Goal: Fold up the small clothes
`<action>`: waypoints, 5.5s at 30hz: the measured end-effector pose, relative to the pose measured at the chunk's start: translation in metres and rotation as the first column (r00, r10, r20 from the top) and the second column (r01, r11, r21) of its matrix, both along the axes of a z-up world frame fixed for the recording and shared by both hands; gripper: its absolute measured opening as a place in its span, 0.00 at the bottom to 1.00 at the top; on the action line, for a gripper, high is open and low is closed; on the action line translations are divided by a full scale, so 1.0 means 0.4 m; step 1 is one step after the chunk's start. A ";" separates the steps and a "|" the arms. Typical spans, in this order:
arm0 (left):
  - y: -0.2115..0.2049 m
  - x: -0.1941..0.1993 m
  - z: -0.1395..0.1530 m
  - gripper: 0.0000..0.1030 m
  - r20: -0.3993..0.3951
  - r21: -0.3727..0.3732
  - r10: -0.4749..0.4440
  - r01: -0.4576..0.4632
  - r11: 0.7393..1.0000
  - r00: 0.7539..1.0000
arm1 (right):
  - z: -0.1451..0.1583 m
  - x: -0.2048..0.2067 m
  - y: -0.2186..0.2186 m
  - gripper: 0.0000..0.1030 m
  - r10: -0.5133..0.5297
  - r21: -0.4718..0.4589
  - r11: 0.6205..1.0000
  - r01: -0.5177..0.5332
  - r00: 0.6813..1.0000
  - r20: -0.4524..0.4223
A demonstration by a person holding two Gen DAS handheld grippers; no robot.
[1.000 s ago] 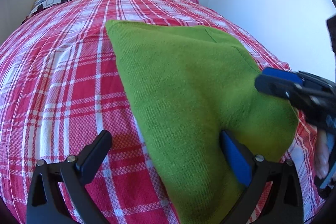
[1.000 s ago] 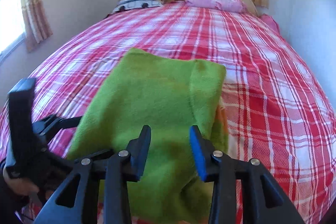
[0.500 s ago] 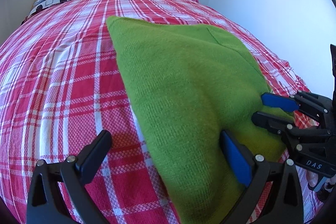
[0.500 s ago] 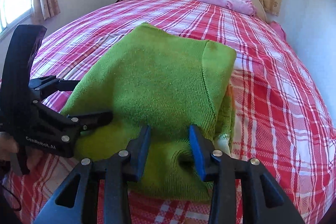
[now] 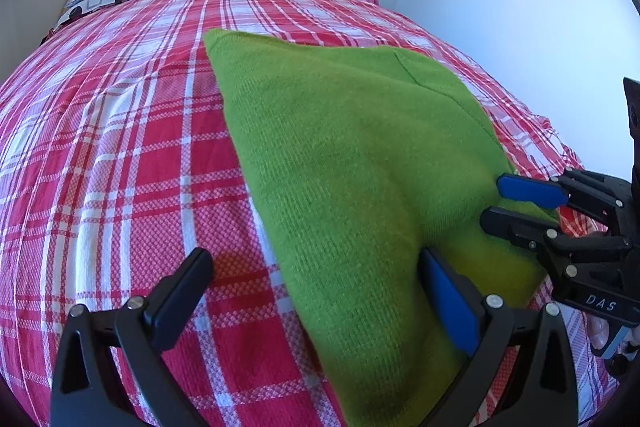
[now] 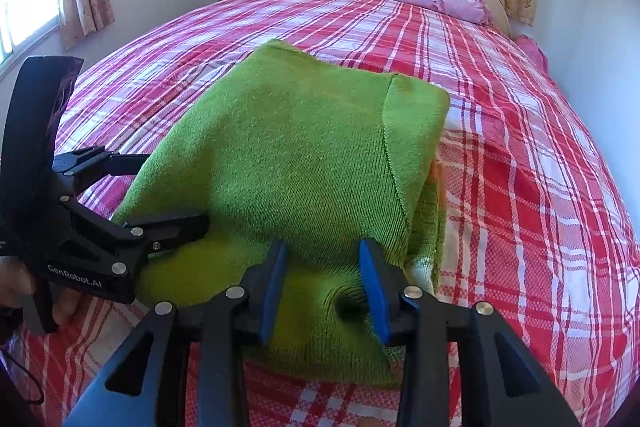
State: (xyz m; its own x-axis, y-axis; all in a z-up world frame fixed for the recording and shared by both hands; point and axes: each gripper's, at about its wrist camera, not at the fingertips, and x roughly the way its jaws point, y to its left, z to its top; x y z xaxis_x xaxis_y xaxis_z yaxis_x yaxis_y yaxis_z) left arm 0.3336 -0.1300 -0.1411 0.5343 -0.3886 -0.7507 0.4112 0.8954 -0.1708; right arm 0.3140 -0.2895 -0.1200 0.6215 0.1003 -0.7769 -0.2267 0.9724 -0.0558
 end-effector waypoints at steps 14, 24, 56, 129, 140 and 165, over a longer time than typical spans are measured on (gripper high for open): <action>-0.001 0.000 0.001 1.00 -0.002 -0.002 0.006 -0.006 1.000 1.000 | 0.055 0.134 0.002 0.39 -0.055 0.043 0.998 0.054 0.998 0.012; 0.005 0.006 0.024 1.00 -0.013 -0.012 0.020 -0.020 1.000 1.000 | 0.014 0.151 -0.027 0.37 -0.047 0.048 0.998 0.047 0.999 0.002; -0.008 0.024 0.003 1.00 -0.034 -0.064 -0.026 0.024 0.998 0.999 | -0.027 0.288 -0.345 0.64 -0.113 0.623 0.756 0.202 0.977 -0.181; 0.015 -0.066 0.082 0.32 -0.012 -0.082 -0.091 0.090 0.993 0.996 | 0.030 0.207 -0.106 0.28 -0.067 0.459 0.888 0.035 0.996 0.054; 0.154 -0.196 0.130 0.31 0.027 -0.078 -0.021 0.023 0.997 0.999 | 0.077 0.117 0.058 0.28 0.043 0.499 0.863 -0.077 0.996 0.079; 0.524 -0.364 0.167 0.30 0.093 -0.047 0.269 -0.265 0.963 0.959 | 0.077 0.104 0.574 0.28 0.336 0.535 0.778 -0.329 0.938 0.087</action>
